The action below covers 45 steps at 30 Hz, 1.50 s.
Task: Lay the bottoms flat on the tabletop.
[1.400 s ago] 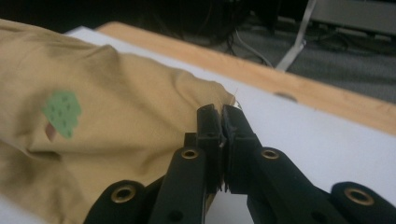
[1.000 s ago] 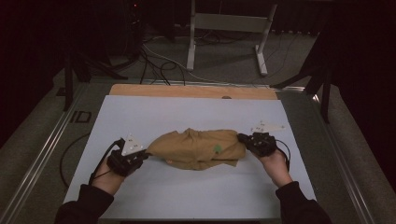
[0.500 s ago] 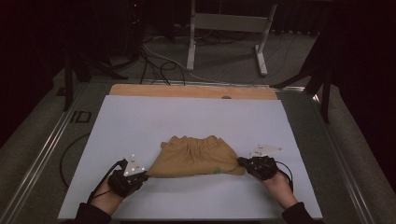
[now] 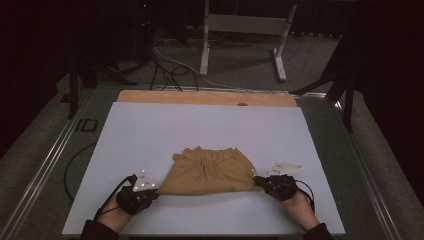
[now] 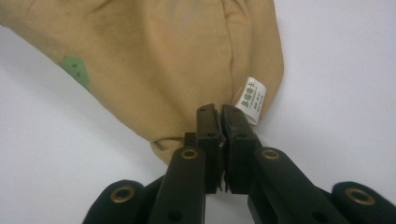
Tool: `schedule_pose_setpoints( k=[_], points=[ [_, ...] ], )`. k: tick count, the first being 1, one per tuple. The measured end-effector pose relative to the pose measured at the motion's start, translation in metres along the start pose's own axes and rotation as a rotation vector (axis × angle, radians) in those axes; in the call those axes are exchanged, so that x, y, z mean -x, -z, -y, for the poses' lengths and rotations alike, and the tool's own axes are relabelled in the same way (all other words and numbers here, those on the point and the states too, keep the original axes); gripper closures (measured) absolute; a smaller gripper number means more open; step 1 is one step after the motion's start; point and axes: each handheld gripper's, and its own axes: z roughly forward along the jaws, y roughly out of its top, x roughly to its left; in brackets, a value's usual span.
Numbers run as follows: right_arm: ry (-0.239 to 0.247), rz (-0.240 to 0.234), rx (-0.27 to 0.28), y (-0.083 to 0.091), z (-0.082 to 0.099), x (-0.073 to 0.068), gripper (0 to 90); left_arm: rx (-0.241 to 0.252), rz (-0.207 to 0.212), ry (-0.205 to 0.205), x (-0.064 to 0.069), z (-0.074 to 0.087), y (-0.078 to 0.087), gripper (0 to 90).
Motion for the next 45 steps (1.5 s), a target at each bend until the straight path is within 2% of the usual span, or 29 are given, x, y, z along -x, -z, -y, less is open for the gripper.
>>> schedule_pose_setpoints(
  k=[4, 10, 13, 16, 18, 19, 20, 21, 22, 24, 25, 26, 27, 28, 30, 32, 34, 37, 41, 43, 44, 45],
  points=[
    [-0.001, -0.002, 0.001, 0.0, 0.0, 0.0, 86.6, 0.008, 0.014, 0.009, -0.002, 0.0, 0.0, 85.7],
    [0.008, -0.011, -0.004, 0.003, -0.001, -0.004, 86.0, 0.022, 0.011, 0.007, -0.005, -0.002, 0.007, 84.4],
    [0.01, -0.008, -0.002, 0.005, -0.002, -0.006, 84.8, 0.024, 0.025, 0.0, -0.006, -0.003, 0.01, 83.6],
    [0.006, -0.006, 0.01, 0.007, -0.003, -0.006, 81.1, 0.035, 0.022, 0.012, -0.006, -0.004, 0.014, 78.3],
    [0.006, -0.002, 0.023, 0.012, -0.006, -0.007, 73.8, 0.048, -0.026, 0.031, -0.005, -0.008, 0.02, 60.1],
    [0.006, -0.011, 0.049, 0.018, -0.01, -0.007, 62.1, 0.054, -0.036, 0.028, -0.005, -0.01, 0.025, 45.4],
    [0.007, -0.017, 0.063, 0.021, -0.012, -0.007, 55.9, 0.067, -0.019, 0.026, -0.005, -0.012, 0.029, 38.9],
    [-0.002, -0.029, 0.081, 0.024, -0.015, -0.007, 48.5, 0.073, -0.014, 0.023, -0.005, -0.015, 0.033, 34.6],
    [-0.002, -0.029, 0.081, 0.024, -0.015, -0.007, 48.5, 0.08, -0.004, 0.012, -0.005, -0.018, 0.037, 34.6],
    [-0.008, -0.029, 0.1, 0.028, -0.022, -0.007, 29.1, 0.087, 0.002, -0.004, -0.005, -0.024, 0.044, 21.6],
    [-0.008, -0.035, 0.111, 0.029, -0.026, -0.007, 19.4, 0.081, 0.002, -0.002, -0.005, -0.028, 0.047, 20.9],
    [-0.02, -0.044, 0.122, 0.031, -0.03, -0.007, 14.4, 0.077, -0.002, -0.008, -0.005, -0.032, 0.049, 18.2],
    [-0.02, -0.049, 0.141, 0.032, -0.034, -0.007, 13.5, 0.078, 0.003, -0.009, -0.005, -0.036, 0.051, 16.8],
    [-0.016, -0.049, 0.154, 0.034, -0.038, -0.008, 13.3, 0.075, 0.009, -0.014, -0.006, -0.039, 0.052, 16.7],
    [-0.001, -0.05, 0.169, 0.034, -0.047, -0.008, 13.4, 0.086, 0.012, 0.007, -0.01, -0.046, 0.052, 16.7],
    [-0.004, -0.052, 0.168, 0.031, -0.056, -0.005, 19.3, 0.099, 0.008, 0.039, -0.015, -0.054, 0.049, 16.8],
    [-0.011, -0.053, 0.181, 0.027, -0.065, -0.002, 28.5, 0.102, 0.012, 0.043, -0.019, -0.061, 0.045, 16.9],
    [-0.001, -0.052, 0.161, 0.014, -0.076, 0.003, 36.2, 0.114, 0.032, 0.056, -0.024, -0.073, 0.034, 17.1],
    [0.007, -0.055, 0.112, -0.01, -0.085, 0.006, 46.4, 0.094, 0.045, 0.051, -0.03, -0.085, 0.013, 22.2],
    [0.015, -0.064, 0.088, -0.022, -0.088, 0.008, 46.9, 0.089, 0.057, 0.051, -0.033, -0.089, 0.002, 26.9],
    [0.008, -0.06, 0.076, -0.027, -0.089, 0.008, 48.1, 0.082, 0.05, 0.054, -0.035, -0.09, -0.005, 28.4],
    [0.022, -0.054, 0.064, -0.033, -0.09, 0.009, 48.3, 0.072, 0.046, 0.056, -0.037, -0.092, -0.011, 28.5]
  ],
)
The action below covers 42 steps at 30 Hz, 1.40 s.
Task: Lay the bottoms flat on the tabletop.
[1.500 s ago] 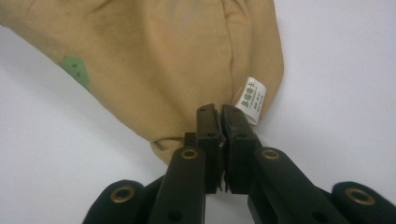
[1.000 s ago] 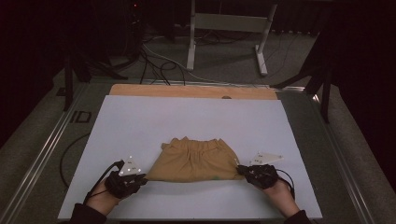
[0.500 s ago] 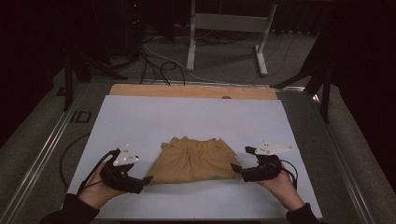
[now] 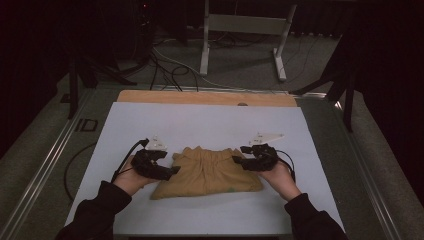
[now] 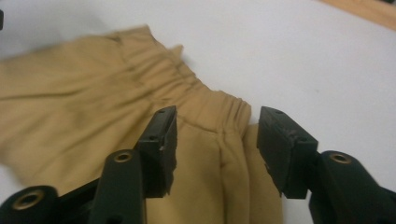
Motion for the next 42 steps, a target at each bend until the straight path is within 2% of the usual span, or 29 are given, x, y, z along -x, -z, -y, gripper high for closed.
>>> schedule_pose_setpoints(
  k=[2, 4, 6, 9, 11, 12, 15, 16, 18, 22, 23, 25, 27, 31, 36, 40, 42],
  points=[
    [-0.021, 0.005, -0.02, -0.01, 0.0, 0.002, 49.3, -0.011, -0.007, 0.004, -0.005, -0.001, -0.013, 31.9],
    [-0.017, 0.012, -0.046, -0.018, 0.002, 0.004, 50.6, -0.019, 0.004, 0.017, -0.01, 0.001, -0.025, 36.5],
    [-0.027, -0.002, -0.067, -0.026, 0.005, 0.006, 52.2, -0.042, 0.0, 0.021, -0.013, 0.003, -0.036, 38.7],
    [-0.034, 0.001, -0.108, -0.034, 0.011, 0.006, 54.0, -0.044, 0.004, 0.035, -0.016, 0.005, -0.048, 42.7],
    [-0.029, -0.001, -0.127, -0.037, 0.015, 0.007, 61.0, -0.036, 0.01, 0.026, -0.017, 0.006, -0.053, 47.3],
    [-0.025, 0.004, -0.142, -0.039, 0.016, 0.006, 61.6, -0.04, 0.008, 0.028, -0.016, 0.006, -0.055, 47.9],
    [-0.041, 0.008, -0.163, -0.041, 0.021, 0.008, 70.9, -0.046, 0.018, 0.027, -0.016, 0.007, -0.061, 52.9],
    [-0.034, 0.003, -0.167, -0.041, 0.022, 0.008, 75.6, -0.056, 0.02, 0.019, -0.016, 0.007, -0.062, 53.1],
    [-0.015, 0.008, -0.164, -0.039, 0.022, 0.006, 80.9, -0.049, 0.009, 0.0, -0.014, 0.007, -0.063, 60.5],
    [0.012, 0.025, -0.144, -0.034, 0.019, 0.002, 85.3, -0.048, 0.008, 0.005, -0.015, 0.007, -0.063, 70.3],
    [0.025, 0.024, -0.141, -0.033, 0.018, 0.002, 85.5, -0.048, -0.008, 0.002, -0.014, 0.007, -0.063, 76.9],
    [0.026, 0.032, -0.132, -0.032, 0.017, 0.001, 85.5, -0.052, -0.011, 0.006, -0.014, 0.007, -0.063, 85.2],
    [0.029, 0.035, -0.112, -0.028, 0.014, 0.0, 85.5, -0.055, -0.016, -0.004, -0.014, 0.005, -0.06, 88.0],
    [0.02, 0.037, -0.071, -0.019, 0.009, 0.0, 85.6, -0.005, -0.03, 0.003, -0.014, -0.001, -0.045, 88.9],
    [0.013, 0.043, -0.006, -0.007, -0.004, 0.003, 85.6, 0.069, -0.032, -0.012, -0.018, -0.017, -0.021, 88.9],
    [0.009, 0.057, 0.035, -0.002, -0.019, 0.011, 85.6, 0.106, -0.048, -0.014, -0.025, -0.033, -0.008, 88.9],
    [-0.01, 0.054, 0.059, -0.002, -0.027, 0.016, 85.7, 0.112, -0.064, -0.021, -0.03, -0.041, -0.006, 88.8]
  ],
)
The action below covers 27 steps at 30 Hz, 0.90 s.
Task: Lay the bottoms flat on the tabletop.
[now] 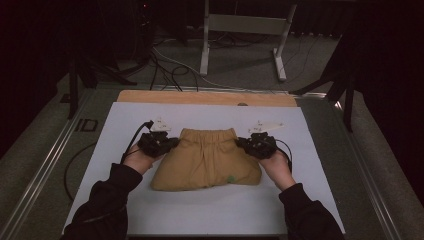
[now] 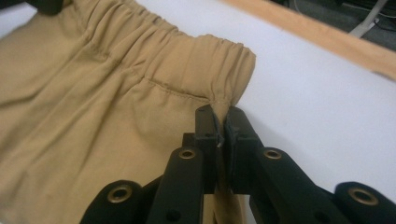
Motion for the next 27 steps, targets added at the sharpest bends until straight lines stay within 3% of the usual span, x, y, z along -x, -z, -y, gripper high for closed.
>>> schedule_pose_setpoints(
  k=[4, 13, 14, 17, 21, 24, 25, 26, 27],
  points=[
    [-0.015, 0.017, 0.013, -0.005, -0.014, 0.009, 85.7, -0.005, -0.024, 0.013, -0.013, -0.018, -0.006, 88.7],
    [-0.053, 0.073, 0.012, -0.029, -0.037, 0.036, 85.7, 0.0, -0.129, 0.016, -0.036, -0.047, -0.027, 88.5],
    [-0.063, 0.08, 0.015, -0.032, -0.04, 0.039, 85.7, 0.0, -0.17, 0.006, -0.041, -0.054, -0.034, 88.5],
    [-0.093, 0.122, 0.019, -0.044, -0.053, 0.05, 85.7, 0.01, -0.215, 0.032, -0.047, -0.064, -0.045, 88.5],
    [-0.125, 0.174, 0.029, -0.056, -0.067, 0.064, 85.6, 0.031, -0.288, 0.031, -0.054, -0.078, -0.054, 88.1],
    [-0.146, 0.223, 0.022, -0.065, -0.075, 0.075, 85.6, 0.022, -0.304, 0.036, -0.06, -0.088, -0.061, 87.9],
    [-0.155, 0.233, 0.019, -0.067, -0.077, 0.079, 85.5, 0.024, -0.315, 0.04, -0.06, -0.09, -0.064, 85.5],
    [-0.158, 0.26, 0.016, -0.07, -0.078, 0.082, 85.1, 0.031, -0.33, 0.057, -0.061, -0.091, -0.066, 77.1],
    [-0.163, 0.286, 0.012, -0.072, -0.078, 0.085, 82.6, 0.019, -0.328, 0.077, -0.061, -0.092, -0.069, 62.0]
  ],
)
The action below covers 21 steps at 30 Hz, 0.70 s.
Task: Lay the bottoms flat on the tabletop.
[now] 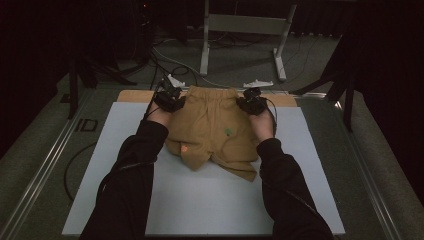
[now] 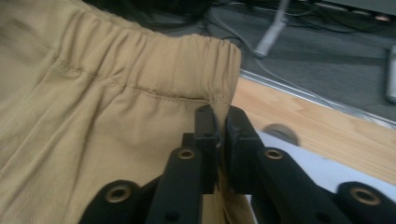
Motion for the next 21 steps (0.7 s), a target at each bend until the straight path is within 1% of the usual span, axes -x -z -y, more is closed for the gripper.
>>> schedule_pose_setpoints(
  k=[1, 2, 3, 4, 5, 6, 7, 8, 9, 10, 11, 13, 14, 15, 16, 18, 20, 21],
  points=[
    [-0.005, 0.007, -0.006, -0.003, 0.001, 0.003, 71.4, -0.016, 0.003, 0.006, 0.0, 0.001, -0.002, 45.0],
    [-0.018, -0.015, -0.012, -0.007, 0.002, 0.006, 59.8, -0.023, 0.001, 0.003, 0.002, 0.003, -0.003, 36.0],
    [-0.021, -0.014, -0.027, -0.009, 0.004, 0.008, 49.1, -0.021, 0.01, 0.008, 0.002, 0.006, -0.002, 29.9],
    [-0.037, -0.017, -0.034, -0.01, 0.006, 0.009, 41.2, -0.024, 0.055, 0.011, 0.0, 0.01, -0.002, 22.3],
    [-0.063, -0.039, -0.033, -0.01, 0.009, 0.011, 33.3, -0.028, 0.062, 0.018, 0.0, 0.012, -0.002, 14.1],
    [-0.068, -0.05, -0.029, -0.01, 0.011, 0.011, 26.6, -0.02, 0.067, 0.018, 0.0, 0.015, -0.001, 14.4],
    [-0.068, -0.074, -0.034, -0.009, 0.014, 0.012, 19.5, -0.017, 0.072, 0.008, 0.0, 0.017, 0.001, 10.9],
    [-0.061, -0.108, -0.038, -0.008, 0.015, 0.012, 13.2, -0.014, 0.072, 0.008, -0.001, 0.019, 0.003, 8.6],
    [-0.056, -0.124, -0.031, -0.007, 0.017, 0.011, 14.8, -0.004, 0.079, 0.017, -0.001, 0.02, 0.005, 7.9],
    [-0.061, -0.13, -0.026, -0.004, 0.018, 0.009, 12.9, -0.001, 0.093, 0.011, -0.001, 0.022, 0.008, 7.3],
    [-0.048, -0.162, -0.026, -0.002, 0.02, 0.008, 12.0, 0.006, 0.099, 0.014, -0.001, 0.023, 0.011, 6.6],
    [-0.02, -0.159, -0.015, 0.002, 0.023, 0.002, 12.3, 0.014, 0.114, 0.014, -0.001, 0.027, 0.016, 5.1],
    [-0.018, -0.179, -0.01, 0.005, 0.025, 0.0, 12.3, 0.025, 0.116, 0.02, 0.0, 0.029, 0.019, 4.6],
    [-0.017, -0.194, 0.001, 0.007, 0.027, -0.002, 12.4, 0.024, 0.129, 0.021, 0.0, 0.031, 0.022, 4.6],
    [-0.006, -0.203, 0.006, 0.01, 0.028, -0.004, 12.5, 0.024, 0.134, 0.018, 0.002, 0.034, 0.025, 4.0],
    [0.005, -0.246, 0.021, 0.015, 0.032, -0.009, 12.5, 0.026, 0.143, 0.009, 0.004, 0.039, 0.029, 3.4],
    [0.04, -0.263, 0.023, 0.022, 0.034, -0.016, 12.6, 0.036, 0.151, 0.002, 0.006, 0.045, 0.035, 3.3],
    [0.054, -0.277, 0.04, 0.025, 0.035, -0.02, 12.6, 0.043, 0.155, 0.004, 0.007, 0.048, 0.039, 3.1]
  ],
)
